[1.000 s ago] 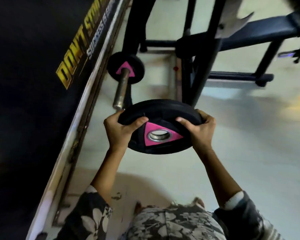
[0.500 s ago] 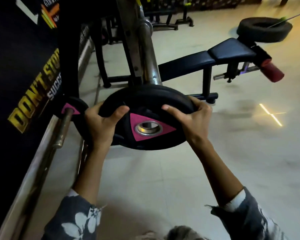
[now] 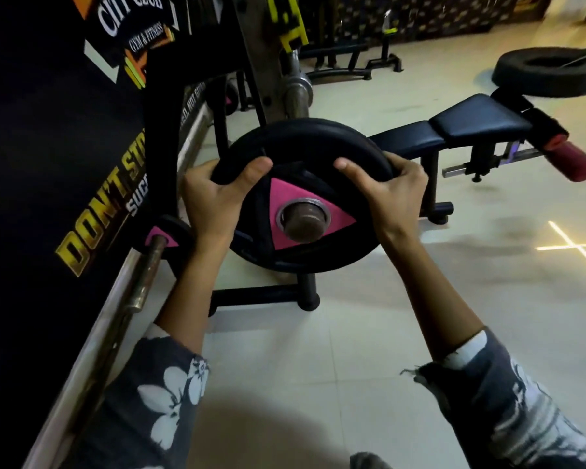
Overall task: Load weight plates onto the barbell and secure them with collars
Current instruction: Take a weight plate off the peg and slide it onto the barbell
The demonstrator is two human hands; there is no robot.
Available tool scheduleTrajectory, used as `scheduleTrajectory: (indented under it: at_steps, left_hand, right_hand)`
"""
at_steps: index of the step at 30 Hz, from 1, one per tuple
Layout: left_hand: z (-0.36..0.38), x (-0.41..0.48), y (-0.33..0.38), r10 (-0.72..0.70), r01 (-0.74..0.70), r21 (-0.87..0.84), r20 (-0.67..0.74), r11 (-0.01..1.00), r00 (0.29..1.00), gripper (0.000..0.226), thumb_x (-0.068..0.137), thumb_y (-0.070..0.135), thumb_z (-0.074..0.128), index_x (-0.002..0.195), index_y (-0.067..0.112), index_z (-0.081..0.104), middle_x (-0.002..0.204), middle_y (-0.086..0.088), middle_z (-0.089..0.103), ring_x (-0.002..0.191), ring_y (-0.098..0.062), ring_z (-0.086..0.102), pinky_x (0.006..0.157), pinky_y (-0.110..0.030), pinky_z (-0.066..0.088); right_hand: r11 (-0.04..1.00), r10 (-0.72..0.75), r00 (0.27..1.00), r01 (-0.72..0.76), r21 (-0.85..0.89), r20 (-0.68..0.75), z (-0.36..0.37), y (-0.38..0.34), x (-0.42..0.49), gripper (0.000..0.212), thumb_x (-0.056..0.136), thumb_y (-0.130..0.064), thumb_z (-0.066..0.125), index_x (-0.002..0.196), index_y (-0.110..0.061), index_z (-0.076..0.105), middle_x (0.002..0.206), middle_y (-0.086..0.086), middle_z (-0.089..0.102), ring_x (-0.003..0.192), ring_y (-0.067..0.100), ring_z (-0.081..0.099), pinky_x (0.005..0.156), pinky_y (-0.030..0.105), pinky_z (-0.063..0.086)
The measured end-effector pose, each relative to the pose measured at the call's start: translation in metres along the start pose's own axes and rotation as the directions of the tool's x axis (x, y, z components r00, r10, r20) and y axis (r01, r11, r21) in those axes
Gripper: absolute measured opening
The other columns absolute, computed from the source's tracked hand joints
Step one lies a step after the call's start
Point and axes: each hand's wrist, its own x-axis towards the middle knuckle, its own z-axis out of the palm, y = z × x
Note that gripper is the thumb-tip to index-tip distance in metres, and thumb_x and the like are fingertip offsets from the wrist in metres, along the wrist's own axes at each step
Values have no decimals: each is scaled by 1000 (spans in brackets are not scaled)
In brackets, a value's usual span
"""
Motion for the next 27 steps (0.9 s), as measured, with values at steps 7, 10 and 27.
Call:
scheduleTrajectory:
  at_steps: [7,10,27]
  left_hand:
    - [38,50,-34,85,-80,79,-54,994,995,66,61,77,57,69,12,58,59,15,53,54,5,52,52,-14,40]
    - [46,66,-45,90,-82,108,-64,991,994,62,61,76,59,67,15,58,59,16,53,53,6,53,52,-15,41]
    - [134,236,-155,32,-25,153,-39,988,999,65,55,83,55,61,19,54,57,10,55,52,0,50,46,-10,33]
  right_hand:
    - [996,-70,997,71,-58,16,30,38,69,56,56,-62,70,70,-8,66,61,4,65,58,14,60,59,30,49]
    - [998,-67,997,67,-6,36,39,48,88,50,58,-59,71,74,-12,68,63,-1,66,61,7,62,61,22,50]
    - [997,-53,998,52,-49,-19,129,123,257,50,60,-58,71,83,-13,71,73,3,70,70,12,67,69,34,57]
